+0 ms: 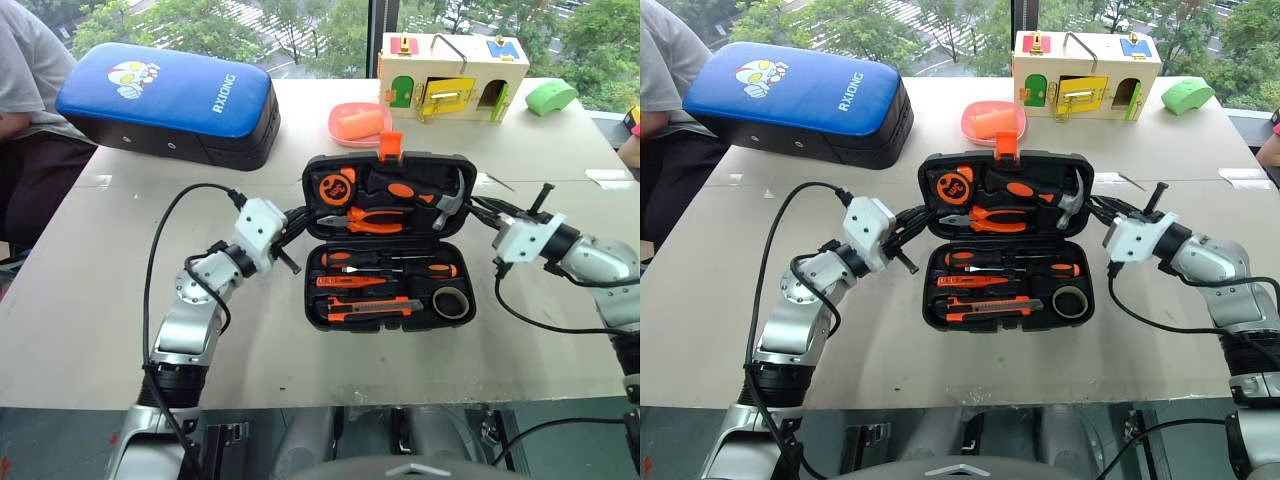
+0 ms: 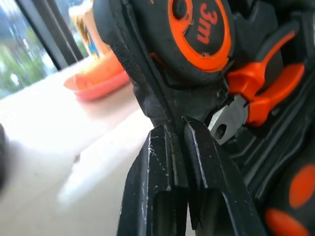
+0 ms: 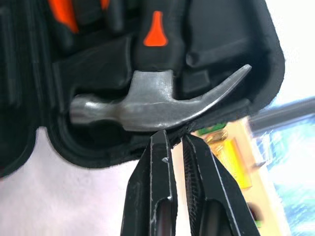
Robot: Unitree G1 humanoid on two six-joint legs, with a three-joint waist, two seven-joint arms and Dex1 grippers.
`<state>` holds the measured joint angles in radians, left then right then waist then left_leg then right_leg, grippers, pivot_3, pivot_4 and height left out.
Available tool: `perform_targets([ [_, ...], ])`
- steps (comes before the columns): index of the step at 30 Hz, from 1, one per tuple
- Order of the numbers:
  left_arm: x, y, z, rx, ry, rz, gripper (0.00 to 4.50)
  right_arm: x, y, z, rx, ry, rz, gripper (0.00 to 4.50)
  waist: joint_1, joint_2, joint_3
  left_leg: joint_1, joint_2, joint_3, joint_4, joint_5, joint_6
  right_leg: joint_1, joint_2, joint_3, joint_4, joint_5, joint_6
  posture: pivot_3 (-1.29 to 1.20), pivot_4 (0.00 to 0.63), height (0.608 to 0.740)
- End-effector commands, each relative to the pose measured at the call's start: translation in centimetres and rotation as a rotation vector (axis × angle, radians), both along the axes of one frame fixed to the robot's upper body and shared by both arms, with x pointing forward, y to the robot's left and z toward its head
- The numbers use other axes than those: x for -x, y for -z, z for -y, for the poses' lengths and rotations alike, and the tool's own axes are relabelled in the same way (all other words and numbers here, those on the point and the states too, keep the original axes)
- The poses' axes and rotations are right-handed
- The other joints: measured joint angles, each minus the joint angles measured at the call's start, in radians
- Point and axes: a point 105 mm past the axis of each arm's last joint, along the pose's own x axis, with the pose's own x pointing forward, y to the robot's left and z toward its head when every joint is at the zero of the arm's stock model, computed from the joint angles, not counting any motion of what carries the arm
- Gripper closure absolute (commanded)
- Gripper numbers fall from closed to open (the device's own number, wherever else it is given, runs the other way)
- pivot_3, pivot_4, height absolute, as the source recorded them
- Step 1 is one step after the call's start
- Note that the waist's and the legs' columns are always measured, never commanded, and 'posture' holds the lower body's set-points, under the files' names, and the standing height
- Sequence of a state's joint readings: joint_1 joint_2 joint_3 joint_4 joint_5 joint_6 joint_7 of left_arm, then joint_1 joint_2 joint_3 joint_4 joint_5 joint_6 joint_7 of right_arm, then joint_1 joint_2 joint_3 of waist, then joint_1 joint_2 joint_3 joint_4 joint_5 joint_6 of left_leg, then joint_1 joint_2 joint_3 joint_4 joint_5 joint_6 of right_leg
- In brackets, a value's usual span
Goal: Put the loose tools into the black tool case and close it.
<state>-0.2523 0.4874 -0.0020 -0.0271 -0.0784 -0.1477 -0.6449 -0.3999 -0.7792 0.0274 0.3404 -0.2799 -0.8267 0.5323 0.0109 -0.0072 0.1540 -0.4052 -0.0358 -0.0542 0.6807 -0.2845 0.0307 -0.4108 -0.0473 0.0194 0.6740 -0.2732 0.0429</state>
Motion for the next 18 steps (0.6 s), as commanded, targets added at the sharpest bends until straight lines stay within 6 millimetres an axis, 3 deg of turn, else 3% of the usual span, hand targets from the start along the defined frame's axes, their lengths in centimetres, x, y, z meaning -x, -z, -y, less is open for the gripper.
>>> perform_targets([
  [1, 2.1, -1.1, -0.7, -0.127, 0.015, 0.197, 4.47, 3.4, 2.6, -1.3, 0.127, -0.182, 0.011, 4.5, -0.001, -0.002, -0.001, 0.001, 0.0, 0.001, -0.001, 0.0, 0.0, 0.001, 0.0, 0.001, 0.0, 0.0, 0.0, 0.0, 0.15, 0.735],
  [4, 4.1, -0.6, -1.4, -0.161, 0.024, 0.234, 4.47, 5.1, 3.3, -1.2, 0.124, -0.223, -0.035, 4.5, -0.009, -0.003, -0.002, 0.007, 0.002, 0.005, -0.008, 0.0, 0.0, 0.002, 0.001, 0.006, -0.001, 0.0, 0.0, 0.0, 0.15, 0.735],
  [5, 5.0, -0.2, -1.7, -0.181, 0.022, 0.215, 4.5, 6.0, 3.6, -1.0, 0.135, -0.232, -0.077, 4.05, -0.01, -0.003, -0.002, 0.008, 0.003, 0.006, -0.008, 0.0, 0.0, 0.002, 0.002, 0.007, -0.001, 0.0, 0.0, 0.0, 0.15, 0.735],
  [7, 6.6, -0.5, -2.1, -0.168, 0.026, 0.197, 3.67, 6.9, 3.0, -0.2, 0.1, -0.214, -0.147, 3.66, -0.023, -0.003, -0.002, 0.008, 0.003, 0.007, -0.008, 0.0, 0.0, 0.002, 0.002, 0.008, 0.0, 0.0, 0.0, 0.0, 0.15, 0.735],
  [8, 7.2, -0.5, -2.3, -0.161, 0.022, 0.175, 3.46, 7.2, 2.5, 0.2, 0.094, -0.201, -0.177, 3.31, -0.026, -0.004, -0.002, 0.007, 0.004, 0.008, -0.011, 0.0, 0.001, 0.002, 0.002, 0.009, -0.003, 0.0, 0.0, 0.0, 0.15, 0.735],
  [11, 9.2, -0.2, -2.9, -0.116, 0.017, 0.033, 2.25, 8.8, 2.8, 1.3, 0.102, -0.191, -0.418, 2.03, -0.027, -0.001, -0.001, 0.007, 0.005, 0.01, -0.012, -0.001, 0.003, 0.002, 0.002, 0.01, -0.006, 0.0, 0.0, 0.0, 0.15, 0.735],
  [12, 10.0, 0.1, -3.1, -0.111, 0.024, -0.028, 1.77, 9.7, 3.3, 1.8, 0.124, -0.197, -0.52, 2.01, -0.026, -0.002, -0.001, 0.008, 0.005, 0.01, -0.011, -0.003, 0.005, 0.003, 0.001, 0.011, -0.005, 0.0, 0.0, 0.0, 0.15, 0.735],
  [16, 12.7, 1.4, -5.0, -0.168, 0.016, -0.187, 1.77, 12.8, 4.9, 3.2, 0.149, -0.205, -0.85, 2.01, -0.017, -0.001, 0.0, 0.023, 0.007, 0.004, -0.011, -0.006, 0.01, 0.023, 0.001, 0.003, -0.012, 0.0, -0.001, 0.0, 0.15, 0.735],
  [18, 12.4, 2.1, -6.6, -0.164, -0.043, -0.255, 1.77, 13.7, 5.2, 3.2, 0.121, -0.21, -0.947, 2.01, -0.011, 0.001, 0.0, 0.029, 0.006, 0.003, -0.012, -0.007, 0.011, 0.031, 0.0, 0.001, -0.014, -0.002, -0.004, 0.0, 0.15, 0.735],
])
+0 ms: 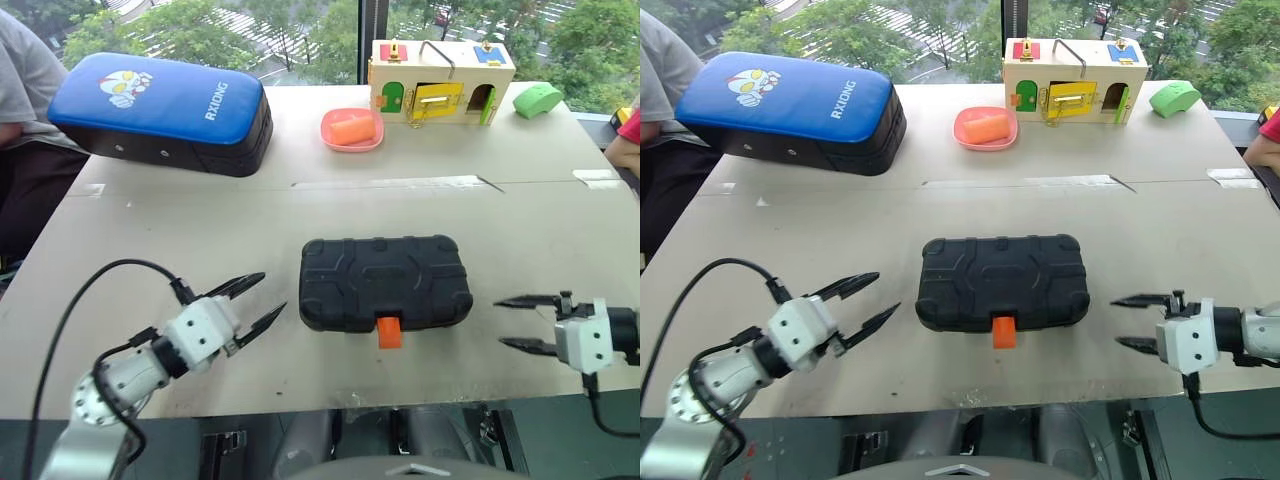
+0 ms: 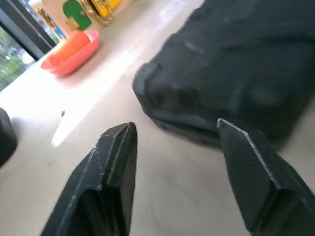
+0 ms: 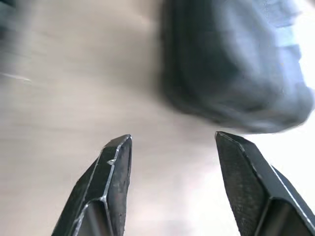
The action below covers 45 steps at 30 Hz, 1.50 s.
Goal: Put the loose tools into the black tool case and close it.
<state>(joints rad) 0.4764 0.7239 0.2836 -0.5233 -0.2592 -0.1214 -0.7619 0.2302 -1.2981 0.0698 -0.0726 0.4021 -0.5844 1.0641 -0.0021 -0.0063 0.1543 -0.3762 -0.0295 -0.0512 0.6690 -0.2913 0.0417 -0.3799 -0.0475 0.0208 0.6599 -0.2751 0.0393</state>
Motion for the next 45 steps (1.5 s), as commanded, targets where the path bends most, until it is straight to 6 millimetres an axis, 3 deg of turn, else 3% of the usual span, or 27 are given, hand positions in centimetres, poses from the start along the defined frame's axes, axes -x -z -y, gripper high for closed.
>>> perform_targets([
  [1, -0.9, 0.2, -2.3, 0.012, -0.082, -0.082, 1.77, 1.0, -0.7, -0.6, -0.055, 0.002, -0.13, 2.01, 0.006, 0.0, 0.0, 0.0, 0.0, 0.0, 0.0, 0.0, 0.0, 0.0, 0.0, 0.0, 0.0, 0.0, -0.001, 0.0, 0.15, 0.735],
  [3, -2.5, 0.8, -3.5, 0.059, -0.134, -0.154, 1.69, 1.5, -0.6, -1.4, -0.094, 0.013, -0.205, 2.73, 0.019, 0.002, 0.0, 0.0, 0.0, -0.001, 0.001, 0.0, 0.0, 0.0, 0.0, -0.001, 0.0, 0.0, 0.0, 0.0, 0.15, 0.735],
  [6, -5.2, 0.8, -3.7, 0.138, -0.124, -0.229, 3.02, 1.2, -0.7, -2.8, -0.153, 0.043, -0.243, 4.34, 0.021, 0.001, 0.0, -0.002, -0.001, -0.005, 0.004, 0.0, 0.0, 0.001, 0.001, -0.006, 0.001, 0.001, 0.002, 0.0, 0.15, 0.735],
  [7, -6.4, 0.8, -3.2, 0.142, -0.09, -0.242, 3.44, 0.9, -0.7, -3.3, -0.175, 0.06, -0.249, 4.5, 0.02, 0.001, 0.0, -0.002, -0.001, -0.006, 0.004, 0.0, 0.0, 0.001, 0.001, -0.006, 0.001, 0.002, 0.003, 0.0, 0.15, 0.735],
  [9, -8.6, 0.7, -2.1, 0.149, -0.026, -0.273, 4.45, 0.3, -0.4, -4.0, -0.191, 0.084, -0.261, 4.5, 0.021, 0.0, 0.0, -0.003, -0.002, -0.007, 0.005, 0.0, 0.0, 0.001, 0.0, -0.007, 0.001, 0.002, 0.003, 0.0, 0.15, 0.735],
  [15, -14.8, 0.0, 1.9, 0.147, 0.102, -0.268, 4.45, -1.6, 1.2, -5.0, -0.176, 0.135, -0.24, 4.5, 0.017, -0.001, -0.001, -0.007, -0.004, -0.008, 0.005, 0.004, -0.006, -0.003, 0.001, -0.008, 0.0, 0.002, 0.003, 0.0, 0.15, 0.735],
  [18, -16.5, 0.2, 3.4, 0.146, 0.134, -0.294, 4.45, -2.4, 1.5, -5.3, -0.176, 0.144, -0.219, 4.5, 0.012, -0.002, -0.001, -0.01, -0.004, -0.006, 0.005, 0.004, -0.007, -0.007, 0.001, -0.008, 0.001, 0.002, 0.004, 0.0, 0.15, 0.735],
  [21, -16.2, 1.2, 5.7, 0.108, 0.244, -0.371, 4.45, -4.0, 1.5, -5.0, -0.178, 0.191, -0.156, 4.5, 0.009, -0.002, 0.0, -0.01, -0.004, -0.005, 0.005, 0.004, -0.007, -0.009, 0.002, -0.007, 0.002, 0.002, 0.004, 0.0, 0.15, 0.735],
  [24, -14.1, 2.2, 7.5, 0.065, 0.385, -0.46, 4.45, -6.5, 1.2, -4.2, -0.183, 0.276, -0.057, 4.5, -0.004, -0.003, 0.0, -0.011, -0.004, -0.004, 0.006, 0.004, -0.007, -0.01, 0.002, -0.006, 0.004, 0.002, 0.004, 0.0, 0.15, 0.735],
  [28, -11.1, 2.5, 8.1, 0.028, 0.486, -0.556, 4.45, -9.1, 1.0, -3.0, -0.213, 0.39, -0.011, 4.5, -0.011, -0.003, 0.0, -0.01, -0.004, -0.002, 0.007, 0.004, -0.007, -0.009, 0.002, -0.004, 0.005, 0.002, 0.004, 0.0, 0.15, 0.735],
  [31, -10.2, 1.2, 8.5, 0.073, 0.484, -0.546, 4.45, -9.8, 1.1, -2.4, -0.224, 0.43, -0.016, 4.5, -0.008, -0.003, 0.0, -0.011, -0.003, -0.004, 0.007, 0.004, -0.007, -0.01, 0.002, -0.002, 0.004, 0.002, 0.004, 0.0, 0.15, 0.735],
  [35, -10.6, -2.4, 8.3, 0.236, 0.428, -0.531, 4.45, -9.3, -0.6, -1.1, -0.268, 0.458, -0.021, 4.5, 0.002, -0.002, 0.0, -0.021, -0.003, -0.008, 0.012, 0.004, -0.007, -0.017, 0.002, -0.006, 0.007, 0.002, 0.004, 0.0, 0.15, 0.735],
  [39, -10.5, -5.3, 9.6, 0.324, 0.475, -0.572, 4.45, -7.0, -4.2, -1.3, -0.421, 0.44, -0.128, 4.5, 0.018, -0.002, 0.0, -0.023, -0.004, -0.008, 0.016, 0.004, -0.007, -0.018, 0.001, -0.007, 0.009, 0.002, 0.004, 0.0, 0.15, 0.735],
  [42, -10.3, -4.1, 11.8, 0.2, 0.507, -0.542, 4.45, -5.0, -5.9, -2.4, -0.482, 0.402, -0.232, 4.5, 0.016, -0.001, 0.0, -0.022, -0.004, -0.009, 0.016, 0.004, -0.007, -0.017, 0.001, -0.007, 0.009, 0.002, 0.004, 0.0, 0.15, 0.735],
  [45, -10.3, -2.0, 13.8, 0.122, 0.531, -0.544, 4.45, -3.5, -5.4, -3.8, -0.467, 0.367, -0.294, 4.5, 0.017, -0.002, 0.0, -0.021, -0.004, -0.009, 0.015, 0.004, -0.007, -0.015, 0.001, -0.007, 0.008, 0.002, 0.004, 0.0, 0.15, 0.735],
])
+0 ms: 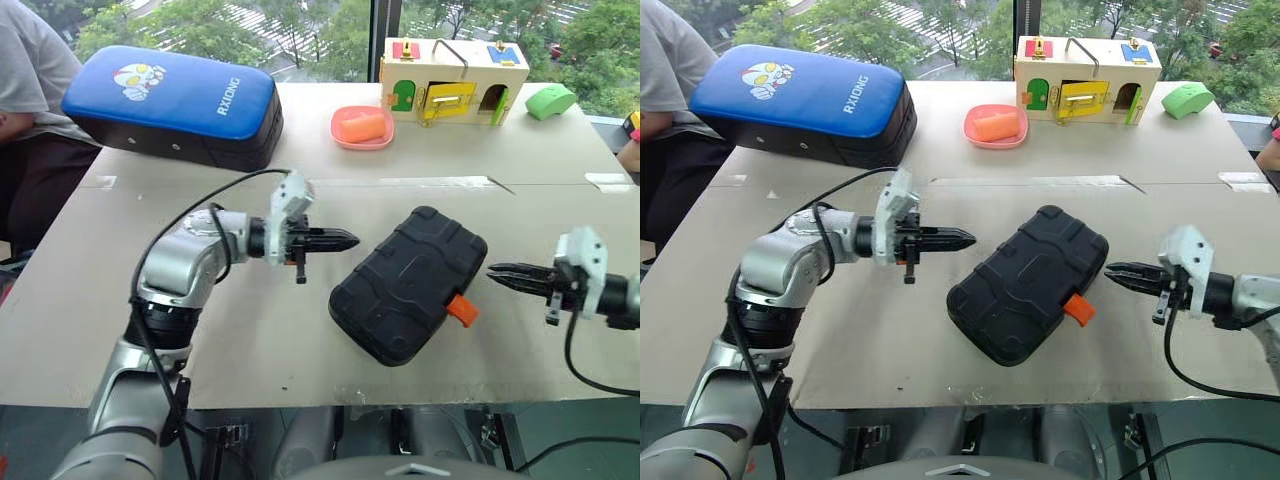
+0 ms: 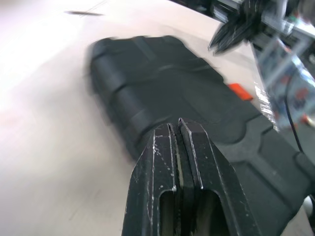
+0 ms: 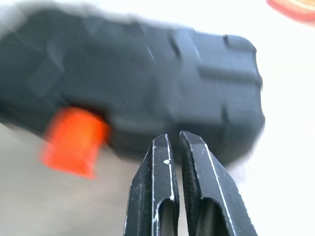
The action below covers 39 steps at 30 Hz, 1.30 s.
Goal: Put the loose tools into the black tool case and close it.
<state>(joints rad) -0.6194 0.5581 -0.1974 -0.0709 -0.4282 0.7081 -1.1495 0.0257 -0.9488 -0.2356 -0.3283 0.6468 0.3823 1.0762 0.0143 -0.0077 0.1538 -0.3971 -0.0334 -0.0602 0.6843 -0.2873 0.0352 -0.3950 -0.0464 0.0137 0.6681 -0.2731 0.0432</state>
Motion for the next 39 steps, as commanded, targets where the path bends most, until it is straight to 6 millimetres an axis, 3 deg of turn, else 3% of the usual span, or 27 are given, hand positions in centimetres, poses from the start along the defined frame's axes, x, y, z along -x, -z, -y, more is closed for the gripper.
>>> perform_targets([
  [1, 0.4, 1.8, 2.0, -0.051, 0.064, 0.028, 4.45, 1.6, 0.4, -1.7, -0.012, -0.063, -0.042, 4.5, 0.0, -0.001, 0.0, 0.0, 0.0, 0.0, 0.0, 0.0, 0.0, 0.0, 0.0, 0.0, 0.0, 0.0, 0.0, 0.0, 0.15, 0.735],
  [7, 1.3, 3.6, 2.7, -0.109, 0.146, 0.017, 4.45, 2.4, 2.7, -3.3, -0.039, -0.066, -0.126, 4.5, -0.002, 0.0, -0.001, 0.0, 0.0, 0.001, 0.0, 0.0, 0.0, -0.001, 0.0, 0.001, 0.0, 0.0, 0.0, 0.0, 0.15, 0.735],
  [11, 1.8, 4.0, 2.7, -0.124, 0.17, 0.007, 4.45, 2.6, 5.3, -2.8, 0.029, -0.025, -0.161, 4.5, -0.002, -0.002, -0.003, 0.0, 0.0, 0.0, 0.0, 0.0, 0.0, 0.0, 0.0, 0.0, 0.0, 0.0, 0.0, 0.0, 0.15, 0.735],
  [15, 1.9, 4.1, 2.7, -0.14, 0.186, 0.032, 4.45, 2.4, 6.0, -2.8, 0.046, -0.008, -0.171, 4.5, -0.004, -0.001, -0.004, 0.001, 0.0, 0.001, 0.0, 0.0, 0.0, 0.0, 0.001, 0.001, 0.001, 0.0, 0.0, 0.0, 0.15, 0.735],
  [18, 1.7, 4.1, 2.9, -0.135, 0.184, 0.041, 4.45, 2.3, 5.0, -3.0, 0.018, -0.009, -0.151, 4.5, -0.002, -0.001, -0.004, 0.001, 0.0, 0.001, 0.0, 0.0, 0.0, 0.0, 0.001, 0.001, 0.0, 0.0, 0.0, 0.0, 0.15, 0.735],
  [22, 1.5, 4.0, 3.0, -0.131, 0.189, 0.054, 4.45, 3.1, 1.6, -3.6, -0.084, -0.053, -0.159, 4.5, -0.003, -0.001, -0.004, 0.001, 0.0, 0.001, 0.0, 0.0, 0.0, 0.0, 0.001, 0.001, 0.0, 0.0, 0.0, 0.0, 0.15, 0.735],
  [27, 1.4, 3.9, 3.4, -0.131, 0.203, 0.069, 4.45, 3.6, 0.1, -4.2, -0.093, -0.087, -0.183, 4.5, 0.001, -0.002, -0.005, 0.001, 0.0, 0.0, 0.0, 0.0, 0.0, 0.001, 0.001, 0.0, 0.0, 0.0, 0.0, 0.0, 0.15, 0.735],
  [34, 1.2, 3.9, 3.8, -0.13, 0.215, 0.087, 4.45, 2.0, 2.5, -3.8, -0.004, 0.004, -0.184, 4.5, 0.0, -0.002, -0.005, 0.001, 0.0, 0.0, 0.0, 0.0, 0.0, 0.001, 0.001, 0.0, 0.0, 0.0, 0.0, 0.0, 0.15, 0.735],
  [39, 1.2, 3.8, 3.8, -0.129, 0.217, 0.09, 4.45, 2.5, 3.5, -2.6, 0.032, 0.018, -0.205, 4.5, 0.0, -0.002, -0.005, 0.001, 0.0, 0.0, 0.0, 0.0, 0.0, 0.001, 0.001, 0.0, 0.0, 0.0, 0.0, 0.0, 0.15, 0.735],
])
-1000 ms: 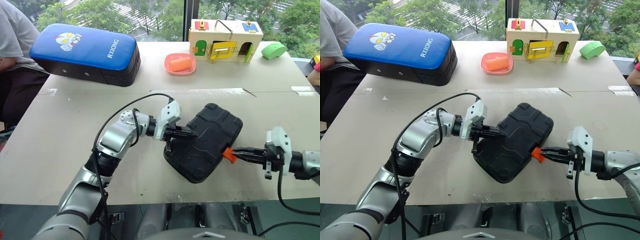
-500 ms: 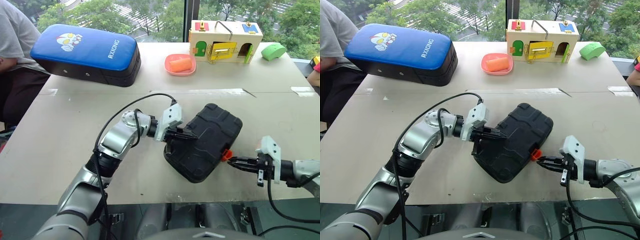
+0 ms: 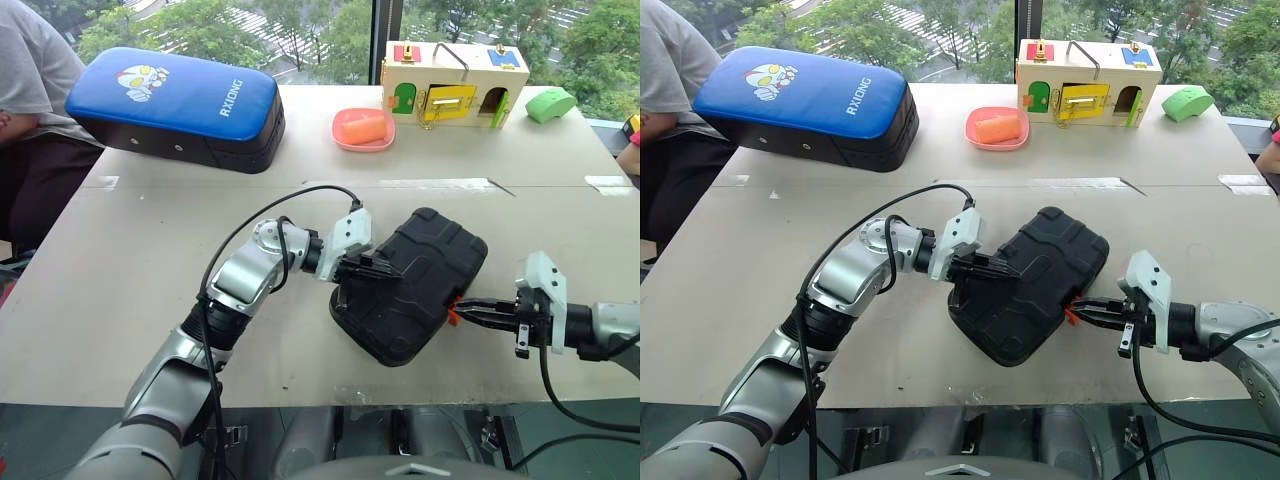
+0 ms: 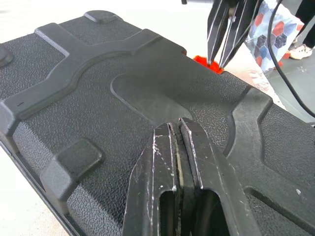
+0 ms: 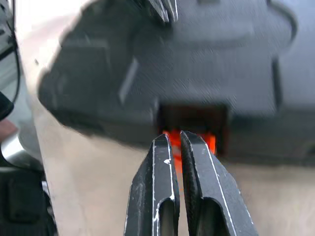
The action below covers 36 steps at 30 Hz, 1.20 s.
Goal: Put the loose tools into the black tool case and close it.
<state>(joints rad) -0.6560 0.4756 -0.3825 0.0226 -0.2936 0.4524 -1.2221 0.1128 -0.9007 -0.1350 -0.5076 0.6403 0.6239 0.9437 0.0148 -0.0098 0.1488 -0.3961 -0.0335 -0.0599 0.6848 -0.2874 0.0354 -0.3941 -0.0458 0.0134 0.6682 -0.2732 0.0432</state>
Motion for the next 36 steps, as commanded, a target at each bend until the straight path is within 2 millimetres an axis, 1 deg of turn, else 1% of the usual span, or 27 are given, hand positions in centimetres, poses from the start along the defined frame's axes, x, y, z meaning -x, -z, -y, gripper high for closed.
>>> perform_targets([
  [1, 0.1, 1.5, -0.2, -0.054, -0.008, -0.031, 4.45, 0.2, -0.8, 0.6, 0.012, -0.008, 0.039, 4.5, 0.0, 0.0, 0.0, 0.0, 0.0, 0.0, 0.0, 0.0, 0.0, 0.0, 0.0, 0.0, 0.0, 0.0, 0.0, 0.0, 0.15, 0.735],
  [4, 0.0, 1.5, -0.2, -0.056, -0.008, -0.028, 4.45, 0.2, -2.3, 1.5, -0.054, 0.045, 0.057, 4.5, 0.0, 0.0, 0.0, 0.0, 0.0, 0.0, 0.0, 0.0, 0.0, 0.0, 0.0, 0.0, 0.0, 0.0, 0.0, 0.0, 0.15, 0.735],
  [5, 0.1, 1.5, -0.2, -0.057, -0.005, -0.027, 4.45, 0.4, -2.5, 1.7, -0.067, 0.052, 0.056, 4.5, 0.0, 0.0, 0.0, 0.0, 0.0, 0.0, 0.0, 0.0, 0.0, 0.0, 0.0, 0.0, 0.0, 0.0, 0.0, 0.0, 0.15, 0.735],
  [6, 0.1, 1.6, -0.1, -0.058, 0.0, -0.027, 4.45, 0.6, -2.3, 1.9, -0.058, 0.053, 0.045, 4.5, 0.0, 0.0, 0.0, 0.0, 0.0, 0.0, 0.0, 0.0, 0.0, 0.0, 0.0, 0.0, 0.0, 0.0, 0.0, 0.0, 0.15, 0.735],
  [7, 0.2, 1.6, -0.1, -0.06, 0.006, -0.025, 4.45, 0.9, -1.9, 2.2, -0.033, 0.049, 0.032, 4.5, 0.001, 0.0, 0.0, 0.0, 0.0, 0.0, 0.0, 0.0, 0.0, 0.0, 0.0, 0.0, 0.0, 0.0, 0.0, 0.0, 0.15, 0.735],
  [9, 0.3, 1.9, 0.2, -0.076, 0.026, -0.009, 4.45, 1.5, 0.3, 2.6, 0.038, 0.044, -0.01, 4.5, 0.002, 0.0, 0.0, 0.0, 0.0, -0.001, 0.0, 0.0, 0.0, 0.001, 0.0, -0.001, 0.0, 0.0, 0.0, 0.0, 0.15, 0.735],
  [11, 0.3, 2.0, 0.4, -0.081, 0.039, -0.003, 4.45, 1.7, 1.8, 2.6, 0.072, 0.046, -0.034, 4.5, 0.001, 0.0, 0.0, 0.0, 0.0, -0.001, 0.0, 0.0, 0.0, 0.001, 0.0, -0.001, 0.0, 0.0, 0.0, 0.0, 0.15, 0.735],
  [14, 0.1, 2.0, 0.6, -0.09, 0.039, 0.001, 4.45, 1.1, 3.2, 2.1, 0.101, 0.048, -0.024, 4.5, 0.0, 0.001, -0.001, 0.001, 0.0, 0.0, 0.001, 0.0, 0.0, 0.001, 0.0, 0.0, 0.0, 0.0, 0.0, 0.0, 0.15, 0.735],
  [17, -0.1, 2.3, 0.6, -0.117, 0.031, 0.005, 4.45, 0.2, 3.6, 1.3, 0.106, 0.036, 0.003, 4.5, 0.002, 0.001, -0.001, 0.002, 0.0, 0.0, 0.002, 0.0, 0.0, 0.003, 0.0, 0.0, 0.0, 0.0, 0.0, 0.0, 0.15, 0.735],
  [21, -0.1, 2.8, 0.3, -0.144, 0.042, 0.023, 4.45, -0.6, 3.4, 0.0, 0.076, 0.01, 0.025, 4.5, 0.003, 0.001, -0.001, 0.002, -0.001, -0.002, 0.002, 0.0, 0.0, 0.004, 0.0, -0.002, -0.001, 0.0, 0.001, 0.0, 0.15, 0.735],
  [26, -0.4, 3.2, 0.6, -0.17, 0.046, 0.067, 4.45, -1.5, 3.0, -1.6, 0.049, -0.014, 0.057, 4.5, 0.004, 0.002, -0.002, 0.003, -0.001, -0.003, 0.002, 0.0, 0.0, 0.005, 0.0, -0.003, -0.001, 0.0, 0.0, 0.0, 0.15, 0.735],
  [27, -0.5, 3.3, 0.7, -0.176, 0.049, 0.076, 4.45, -1.6, 2.8, -1.8, 0.043, -0.016, 0.063, 4.5, 0.004, 0.002, -0.002, 0.003, -0.001, -0.002, 0.002, 0.0, 0.0, 0.006, -0.001, -0.003, -0.001, 0.0, 0.0, 0.0, 0.15, 0.735],
  [32, -0.9, 4.5, 0.8, -0.25, 0.092, 0.16, 4.45, -1.5, 0.3, -2.1, 0.018, -0.05, 0.111, 4.5, 0.0, 0.002, -0.002, 0.005, -0.001, -0.002, 0.002, 0.0, 0.0, 0.007, 0.0, -0.002, -0.001, 0.0, 0.001, 0.0, 0.15, 0.735],
  [36, -1.1, 5.4, 1.0, -0.289, 0.131, 0.207, 4.45, -1.5, -0.6, -1.9, 0.048, -0.081, 0.144, 4.5, 0.0, 0.002, -0.002, 0.006, -0.001, -0.002, 0.002, 0.0, 0.001, 0.008, 0.0, -0.002, -0.001, 0.0, 0.001, 0.0, 0.15, 0.735],
])
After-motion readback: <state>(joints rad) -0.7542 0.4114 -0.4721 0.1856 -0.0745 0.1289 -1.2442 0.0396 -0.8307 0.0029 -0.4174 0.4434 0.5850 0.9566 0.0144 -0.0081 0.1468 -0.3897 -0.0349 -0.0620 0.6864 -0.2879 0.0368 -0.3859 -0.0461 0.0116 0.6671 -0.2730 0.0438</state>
